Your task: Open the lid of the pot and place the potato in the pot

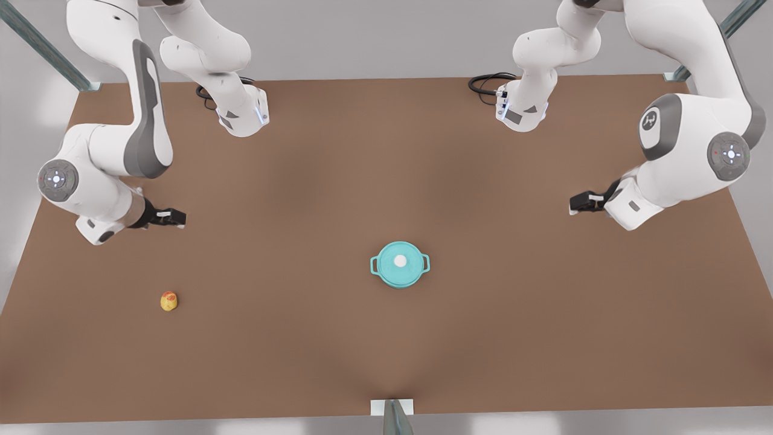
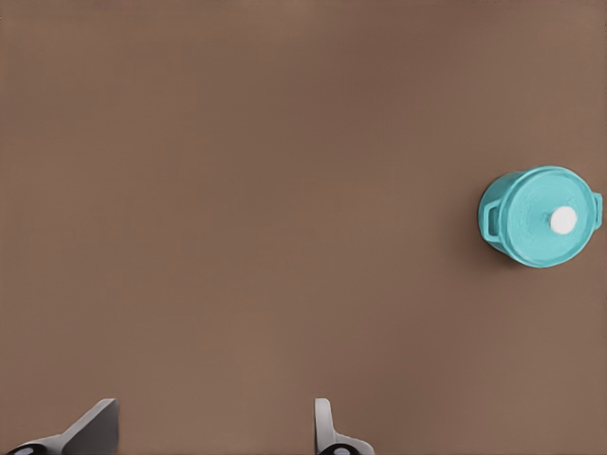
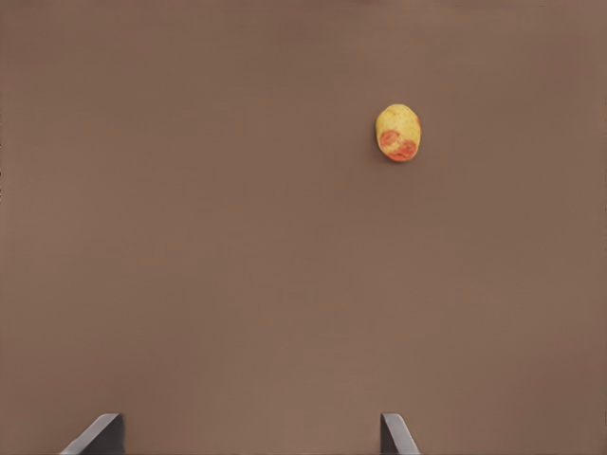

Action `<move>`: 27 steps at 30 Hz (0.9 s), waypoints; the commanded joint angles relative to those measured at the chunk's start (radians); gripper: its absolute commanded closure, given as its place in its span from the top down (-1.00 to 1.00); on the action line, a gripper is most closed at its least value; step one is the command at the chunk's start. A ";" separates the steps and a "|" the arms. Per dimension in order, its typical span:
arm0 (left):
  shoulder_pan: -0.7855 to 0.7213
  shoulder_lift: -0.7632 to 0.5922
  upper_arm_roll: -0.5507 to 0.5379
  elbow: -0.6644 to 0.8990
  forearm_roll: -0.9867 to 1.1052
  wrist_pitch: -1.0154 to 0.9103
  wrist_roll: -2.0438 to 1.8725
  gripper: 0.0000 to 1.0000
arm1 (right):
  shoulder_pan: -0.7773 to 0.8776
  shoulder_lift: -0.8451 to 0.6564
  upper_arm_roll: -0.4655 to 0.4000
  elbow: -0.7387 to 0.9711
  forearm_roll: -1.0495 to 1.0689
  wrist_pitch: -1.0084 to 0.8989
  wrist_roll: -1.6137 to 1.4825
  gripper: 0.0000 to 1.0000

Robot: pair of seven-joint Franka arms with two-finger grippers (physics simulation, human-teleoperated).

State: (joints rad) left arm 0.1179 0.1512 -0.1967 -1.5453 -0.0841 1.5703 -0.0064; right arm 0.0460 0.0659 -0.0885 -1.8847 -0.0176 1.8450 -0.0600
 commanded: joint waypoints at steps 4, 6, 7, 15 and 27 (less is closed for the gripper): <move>-0.014 -0.001 -0.029 0.001 0.004 0.091 0.039 1.00 | 0.002 0.002 0.000 0.003 -0.015 0.171 -0.052 1.00; -0.079 0.016 -0.084 -0.002 0.006 0.033 -0.068 1.00 | 0.003 0.020 0.000 0.018 -0.015 0.149 -0.050 1.00; -0.187 0.037 -0.084 0.010 0.006 0.033 -0.233 1.00 | 0.009 0.049 0.000 0.026 -0.015 0.149 -0.049 1.00; -0.573 0.525 -0.095 0.450 0.217 0.238 -0.840 1.00 | -0.025 0.288 -0.011 0.081 -0.008 0.191 -0.072 1.00; -0.624 0.683 -0.059 0.398 0.363 0.436 -0.903 1.00 | -0.169 0.483 -0.011 0.096 -0.091 0.471 -0.304 1.00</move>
State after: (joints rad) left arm -0.5056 0.8372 -0.2559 -1.1408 0.2200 2.0001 -0.5881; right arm -0.1145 0.5367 -0.0996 -1.7918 -0.0938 2.2097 -0.2021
